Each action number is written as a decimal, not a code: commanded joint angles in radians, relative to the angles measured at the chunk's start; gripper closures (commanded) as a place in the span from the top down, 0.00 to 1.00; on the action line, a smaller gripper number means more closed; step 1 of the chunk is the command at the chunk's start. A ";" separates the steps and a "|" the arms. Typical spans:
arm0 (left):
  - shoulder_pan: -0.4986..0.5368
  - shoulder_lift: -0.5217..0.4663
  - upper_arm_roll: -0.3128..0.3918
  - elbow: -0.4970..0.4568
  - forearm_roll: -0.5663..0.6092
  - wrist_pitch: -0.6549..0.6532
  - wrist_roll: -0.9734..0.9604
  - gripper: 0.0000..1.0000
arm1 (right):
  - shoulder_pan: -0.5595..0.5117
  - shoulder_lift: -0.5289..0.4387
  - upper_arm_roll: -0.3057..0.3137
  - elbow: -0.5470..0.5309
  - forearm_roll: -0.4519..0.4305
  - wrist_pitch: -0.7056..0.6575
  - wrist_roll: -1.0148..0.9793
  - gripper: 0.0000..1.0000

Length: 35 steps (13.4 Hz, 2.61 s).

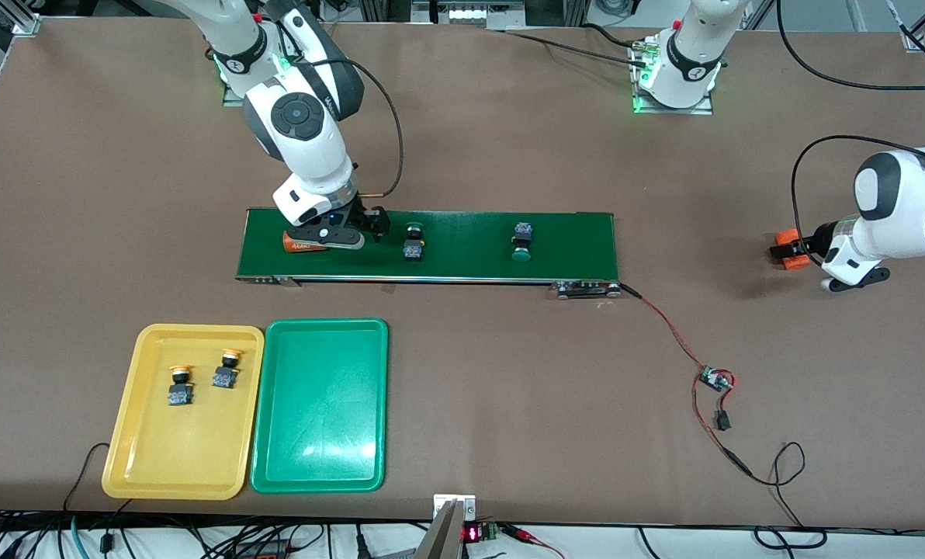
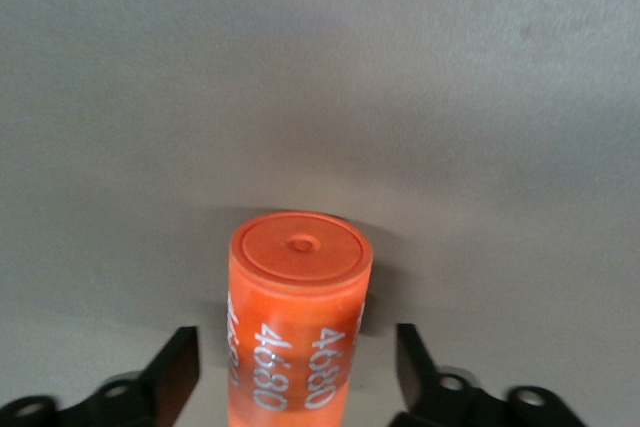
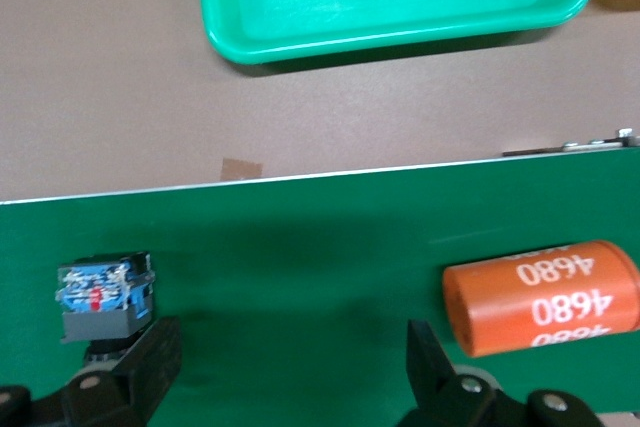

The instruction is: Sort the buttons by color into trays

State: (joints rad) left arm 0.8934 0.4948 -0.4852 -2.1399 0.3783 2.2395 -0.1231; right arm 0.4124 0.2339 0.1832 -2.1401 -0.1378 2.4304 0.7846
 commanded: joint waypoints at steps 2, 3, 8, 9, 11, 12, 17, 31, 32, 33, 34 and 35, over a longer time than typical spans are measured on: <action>0.012 -0.002 0.014 -0.009 0.024 -0.006 0.089 0.29 | 0.013 0.018 0.007 0.000 -0.016 0.001 -0.065 1.00; 0.010 -0.004 0.014 -0.009 0.024 -0.006 0.106 0.16 | 0.013 0.018 0.009 0.000 -0.016 0.001 -0.137 1.00; -0.068 -0.093 -0.004 0.011 0.022 -0.014 0.118 0.00 | 0.011 0.024 0.013 0.000 -0.014 0.001 -0.174 1.00; -0.102 -0.122 -0.022 0.011 0.021 -0.012 0.123 0.03 | 0.011 0.025 0.013 0.000 -0.014 0.001 -0.173 1.00; -0.215 -0.182 -0.062 0.009 0.016 -0.012 0.125 0.00 | 0.009 0.028 0.013 0.002 -0.011 0.003 -0.162 1.00; -0.281 -0.209 -0.067 0.009 0.013 -0.012 0.125 0.00 | 0.009 0.037 0.013 0.002 -0.009 0.004 -0.150 1.00; -0.439 -0.246 -0.201 0.009 0.013 -0.015 0.336 0.00 | 0.005 0.062 0.012 0.009 -0.003 0.007 -0.126 1.00; -0.702 -0.222 -0.282 -0.011 0.071 -0.005 0.873 0.00 | -0.009 0.111 0.009 0.031 -0.016 0.027 -0.103 0.86; -0.708 -0.211 -0.282 -0.020 0.071 -0.005 0.864 0.00 | -0.009 0.113 0.009 0.031 -0.017 0.029 -0.108 0.73; -0.712 -0.193 -0.282 -0.020 0.071 -0.003 0.856 0.00 | -0.009 0.113 0.007 0.031 -0.023 0.033 -0.111 0.60; -0.718 -0.177 -0.282 -0.020 0.071 0.000 0.856 0.00 | -0.012 0.113 0.007 0.031 -0.040 0.033 -0.111 0.53; -0.725 -0.173 -0.282 -0.020 0.071 0.002 0.856 0.01 | -0.018 0.117 0.007 0.031 -0.054 0.033 -0.113 0.51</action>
State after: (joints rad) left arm 0.1858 0.2994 -0.7728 -2.1655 0.4288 2.2353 0.7248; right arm 0.4080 0.3372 0.1864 -2.1216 -0.1614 2.4557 0.6723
